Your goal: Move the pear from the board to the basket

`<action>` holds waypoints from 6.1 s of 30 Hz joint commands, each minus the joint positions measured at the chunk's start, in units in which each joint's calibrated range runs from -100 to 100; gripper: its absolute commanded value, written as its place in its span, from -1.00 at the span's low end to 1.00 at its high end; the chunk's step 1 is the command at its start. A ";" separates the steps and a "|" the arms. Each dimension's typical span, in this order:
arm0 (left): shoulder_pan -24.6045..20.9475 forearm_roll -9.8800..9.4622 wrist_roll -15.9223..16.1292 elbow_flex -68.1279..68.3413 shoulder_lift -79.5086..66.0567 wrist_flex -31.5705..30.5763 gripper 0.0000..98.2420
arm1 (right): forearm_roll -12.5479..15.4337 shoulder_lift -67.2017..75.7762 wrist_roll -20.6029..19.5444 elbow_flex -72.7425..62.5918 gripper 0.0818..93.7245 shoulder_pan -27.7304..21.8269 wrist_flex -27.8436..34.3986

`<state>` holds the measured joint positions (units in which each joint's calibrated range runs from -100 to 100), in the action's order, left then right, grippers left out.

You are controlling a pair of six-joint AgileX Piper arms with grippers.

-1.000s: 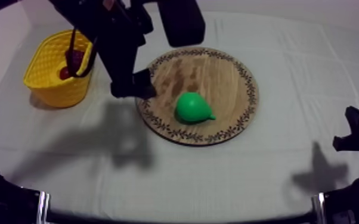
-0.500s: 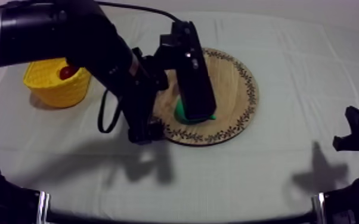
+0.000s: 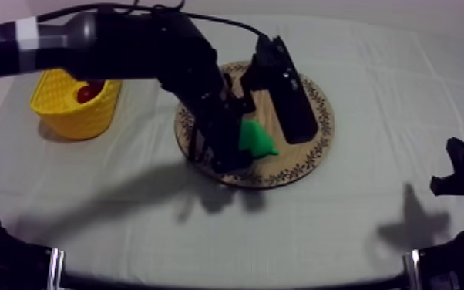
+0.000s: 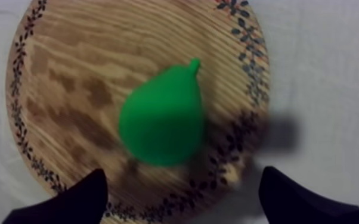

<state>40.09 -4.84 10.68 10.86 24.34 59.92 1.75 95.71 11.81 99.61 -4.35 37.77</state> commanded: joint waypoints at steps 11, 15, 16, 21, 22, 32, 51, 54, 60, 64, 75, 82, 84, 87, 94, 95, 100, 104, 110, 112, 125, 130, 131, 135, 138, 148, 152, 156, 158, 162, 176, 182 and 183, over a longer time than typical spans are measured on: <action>-1.14 -0.70 0.74 -11.28 13.29 0.23 0.94 | -0.02 0.05 -0.01 0.05 -0.99 -0.01 -0.03; -1.22 -0.72 0.78 -13.53 15.49 0.92 0.93 | -0.02 0.05 -0.01 0.05 -0.99 -0.01 -0.03; -1.23 -0.73 0.83 -13.90 15.91 0.99 0.93 | -0.02 0.05 -0.01 0.05 -0.99 -0.01 -0.03; -1.15 -0.96 0.86 -15.14 17.71 1.28 0.87 | -0.02 0.05 -0.01 0.05 -0.99 -0.01 -0.03; -1.13 -1.03 0.89 -15.26 18.01 1.34 0.86 | -0.02 0.05 -0.01 0.05 -0.99 -0.01 -0.03; -1.29 -0.89 0.85 -17.03 19.55 1.55 0.43 | -0.02 0.05 -0.01 0.05 -0.99 -0.01 -0.03; -5.46 -1.01 0.60 -10.76 4.93 3.84 -0.19 | -0.02 0.05 -0.01 0.05 -0.99 -0.01 -0.03; -7.09 -1.73 0.20 -6.81 -1.22 4.91 -0.22 | -0.02 0.05 -0.01 0.05 -0.99 -0.01 -0.03; -10.80 -2.99 -0.02 1.88 -14.54 12.24 -0.19 | -0.02 0.05 -0.01 0.05 -0.99 -0.01 -0.03; -12.85 -4.98 -2.30 7.89 -22.45 15.09 -0.13 | -0.02 0.05 -0.01 0.05 -0.99 -0.01 -0.03; -20.68 -6.63 -7.54 7.55 -27.41 14.72 -0.10 | -0.02 0.05 -0.01 0.05 -0.99 -0.01 -0.03; -26.31 -7.44 -9.67 3.44 -21.92 9.87 -0.09 | -0.02 0.05 -0.04 0.05 -0.99 -0.01 -0.03; -27.51 -8.11 -10.29 2.92 -19.88 8.17 -0.10 | -0.02 0.05 0.00 0.05 -0.99 -0.01 -0.03; -29.22 -8.70 -10.76 2.57 -16.77 6.08 -0.11 | -0.02 0.05 -0.04 0.05 -0.99 -0.01 -0.03; -31.68 -8.72 -11.85 4.82 -9.86 2.23 -0.12 | -0.02 0.05 -0.01 0.05 -0.99 -0.01 -0.03; -31.91 -8.73 -12.06 5.07 -8.97 2.08 -0.12 | -0.02 0.05 -0.01 0.05 -0.99 -0.01 -0.03; -33.12 -8.56 -12.32 5.43 -5.67 1.22 -0.13 | -0.02 0.05 -0.01 0.05 -0.99 -0.01 -0.03; -33.81 -8.49 -12.15 5.02 -4.35 0.11 -0.11 | -0.02 0.05 -0.01 0.05 -0.99 -0.01 -0.03; -34.30 -8.71 -11.91 4.78 -3.71 -0.40 -0.01 | -0.02 0.05 -0.01 0.05 -0.99 -0.01 -0.03; -34.38 -8.84 -12.07 4.74 -3.66 -0.43 0.15 | -0.02 0.05 0.00 0.05 -0.99 -0.01 -0.03; -34.18 -12.45 -16.68 4.27 -4.75 -2.92 0.95 | -0.02 0.05 -0.01 0.05 -0.99 0.01 -0.03; -34.80 -12.14 -16.60 4.57 -6.74 -4.95 0.83 | -0.02 0.05 -0.03 0.05 -0.99 -0.01 -0.03; -34.94 -11.95 -16.46 4.83 -7.41 -5.45 0.78 | -0.02 0.05 -0.02 0.05 -0.99 -0.01 -0.03; -35.31 -11.48 -16.29 6.63 -10.96 -7.99 0.48 | -0.02 0.05 -0.03 0.05 -0.99 -0.01 -0.03; -35.68 -10.76 -15.75 8.76 -14.53 -10.29 0.24 | -0.02 0.05 -0.02 0.05 -0.99 -0.01 -0.03; -37.22 -5.88 -12.03 15.03 -30.39 -14.53 -0.75 | -0.02 0.05 -0.02 0.05 -0.99 -0.01 -0.03; -37.11 -5.66 -12.56 17.40 -38.07 -14.85 -0.94 | -0.02 0.05 -0.01 0.05 -0.99 -0.01 -0.03; -37.15 -5.44 -13.68 20.08 -46.59 -15.17 -0.99 | -0.02 0.05 -0.01 0.05 -0.99 -0.01 -0.03; -37.33 -5.36 -14.59 21.88 -51.40 -16.19 -0.99 | -0.02 0.05 -0.01 0.05 -0.99 -0.01 -0.03; -37.37 -5.48 -16.88 26.02 -61.62 -18.78 -1.00 | -0.02 0.05 -0.01 0.05 -0.99 -0.01 -0.03; -36.02 -5.95 -17.71 56.74 -98.46 -31.37 -1.00 | -0.02 0.05 -0.01 0.05 -0.99 -0.01 -0.03; -36.06 -6.20 -17.35 70.55 -109.28 -36.43 -1.00 | -0.02 0.05 -0.05 0.05 -0.99 -0.01 -0.03; -36.06 -6.28 -17.45 72.44 -110.65 -37.18 -1.00 | -0.02 0.05 -0.04 0.05 -0.99 -0.01 -0.03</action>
<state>4.05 -11.07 -6.69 76.34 -80.97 23.62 1.75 95.71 11.78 99.61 -4.35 37.72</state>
